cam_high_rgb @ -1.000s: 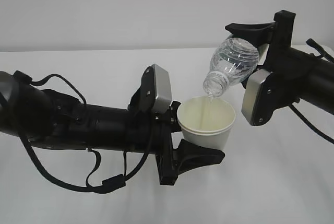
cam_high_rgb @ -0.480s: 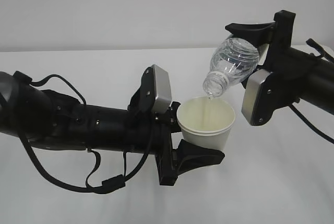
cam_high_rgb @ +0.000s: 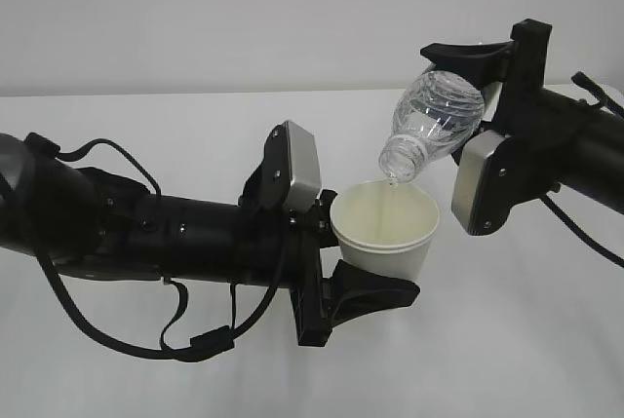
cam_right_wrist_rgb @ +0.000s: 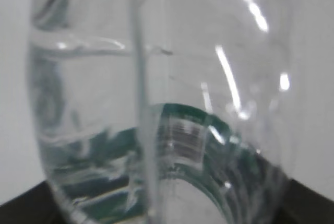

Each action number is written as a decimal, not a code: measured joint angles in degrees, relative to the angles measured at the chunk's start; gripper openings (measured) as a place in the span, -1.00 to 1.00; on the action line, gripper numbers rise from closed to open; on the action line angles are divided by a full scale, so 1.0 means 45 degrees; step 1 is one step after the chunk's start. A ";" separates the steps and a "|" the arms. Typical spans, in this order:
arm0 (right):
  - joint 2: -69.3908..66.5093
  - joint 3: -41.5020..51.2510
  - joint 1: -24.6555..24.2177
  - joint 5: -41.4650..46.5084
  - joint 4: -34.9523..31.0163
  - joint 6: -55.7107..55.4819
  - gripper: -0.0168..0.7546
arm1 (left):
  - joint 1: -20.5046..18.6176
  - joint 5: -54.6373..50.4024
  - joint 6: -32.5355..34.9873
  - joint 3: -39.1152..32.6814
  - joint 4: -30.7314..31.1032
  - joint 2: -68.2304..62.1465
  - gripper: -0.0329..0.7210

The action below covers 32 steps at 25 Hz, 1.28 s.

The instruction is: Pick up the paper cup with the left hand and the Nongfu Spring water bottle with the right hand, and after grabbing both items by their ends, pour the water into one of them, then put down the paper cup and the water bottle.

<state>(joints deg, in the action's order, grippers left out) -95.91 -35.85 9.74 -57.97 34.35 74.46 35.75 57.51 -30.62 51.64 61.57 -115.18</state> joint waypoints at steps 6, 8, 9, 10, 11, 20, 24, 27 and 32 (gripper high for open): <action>0.0000 0.0000 0.0000 0.0000 0.0000 0.0047 0.30 | 0.0000 0.0000 0.0000 0.0000 0.0000 0.0000 0.37; 0.0000 0.0000 0.0000 0.0000 0.0000 0.0070 0.30 | 0.0000 0.0000 0.0000 0.0000 0.0000 0.0000 0.37; 0.0000 0.0000 0.0000 -0.0007 0.0000 0.0070 0.30 | 0.0000 0.0000 0.0000 0.0000 0.0000 0.0000 0.37; 0.0000 0.0000 0.0000 -0.0029 0.0000 0.0070 0.30 | 0.0000 0.0000 0.0000 0.0000 0.0000 0.0000 0.37; 0.0000 0.0000 0.0000 -0.0029 0.0000 0.0070 0.30 | 0.0000 0.0000 0.0000 0.0000 0.0000 0.0000 0.37; 0.0000 0.0000 0.0000 -0.0078 0.0000 0.0102 0.30 | 0.0000 0.0000 0.0000 0.0000 0.0000 0.0000 0.37; 0.0000 0.0000 0.0000 -0.0078 0.0000 0.0102 0.30 | 0.0000 0.0000 0.0000 0.0000 0.0000 0.0000 0.37; 0.0000 0.0000 0.0000 -0.0078 0.0000 0.0102 0.30 | 0.0000 0.0000 0.0000 0.0000 0.0000 0.0000 0.37; 0.0000 0.0000 0.0000 -0.0078 0.0000 0.0102 0.30 | 0.0000 0.0000 0.0000 0.0000 0.0000 0.0000 0.37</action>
<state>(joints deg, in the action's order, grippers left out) -95.91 -35.85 9.74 -58.32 34.35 74.92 35.75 57.51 -30.62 51.64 61.57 -115.18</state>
